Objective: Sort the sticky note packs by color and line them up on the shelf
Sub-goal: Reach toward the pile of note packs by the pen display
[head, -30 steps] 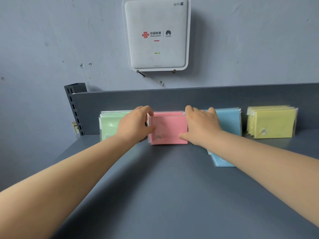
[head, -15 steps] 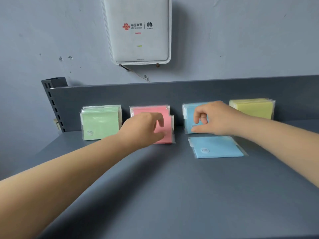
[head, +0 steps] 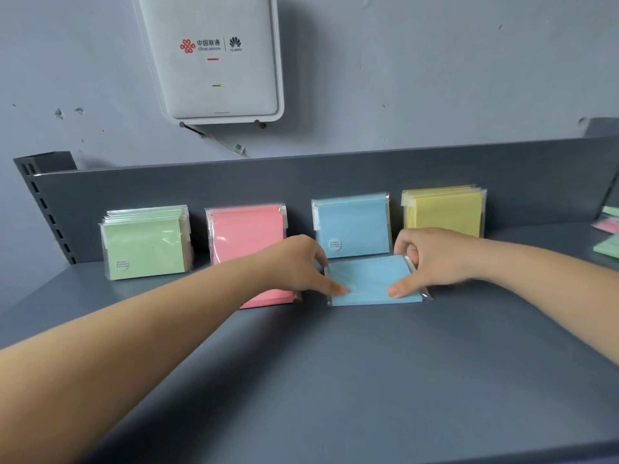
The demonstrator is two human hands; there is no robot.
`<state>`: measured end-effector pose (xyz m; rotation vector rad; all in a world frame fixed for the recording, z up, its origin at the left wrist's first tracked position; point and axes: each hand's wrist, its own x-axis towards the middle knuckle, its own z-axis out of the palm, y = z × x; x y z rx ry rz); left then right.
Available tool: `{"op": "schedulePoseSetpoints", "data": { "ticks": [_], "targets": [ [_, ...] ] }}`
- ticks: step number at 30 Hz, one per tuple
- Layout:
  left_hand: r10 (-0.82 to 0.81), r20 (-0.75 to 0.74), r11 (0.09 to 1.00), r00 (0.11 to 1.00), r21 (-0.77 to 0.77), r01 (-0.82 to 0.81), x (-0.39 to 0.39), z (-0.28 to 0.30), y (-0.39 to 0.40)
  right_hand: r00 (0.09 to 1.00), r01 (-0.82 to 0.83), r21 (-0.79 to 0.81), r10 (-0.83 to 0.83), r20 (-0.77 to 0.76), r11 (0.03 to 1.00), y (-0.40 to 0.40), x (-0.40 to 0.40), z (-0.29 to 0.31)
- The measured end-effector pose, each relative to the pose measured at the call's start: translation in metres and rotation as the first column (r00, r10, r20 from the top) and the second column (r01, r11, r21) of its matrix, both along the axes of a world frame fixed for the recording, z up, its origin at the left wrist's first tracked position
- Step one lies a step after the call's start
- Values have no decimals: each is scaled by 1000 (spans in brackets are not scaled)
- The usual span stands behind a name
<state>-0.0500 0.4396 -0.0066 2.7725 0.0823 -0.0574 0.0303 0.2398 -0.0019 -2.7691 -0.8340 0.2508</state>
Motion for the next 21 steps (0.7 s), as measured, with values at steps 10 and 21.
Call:
{"op": "schedulePoseSetpoints", "data": {
  "ticks": [10, 21],
  "targets": [
    [144, 492, 953, 858, 164, -254, 38, 7, 9, 761, 89, -1, -67, 645, 996, 32, 16, 5],
    [162, 467, 932, 869, 217, -290, 21, 15, 25, 784, 23, 63, -57, 619, 998, 38, 20, 4]
  ]
}}
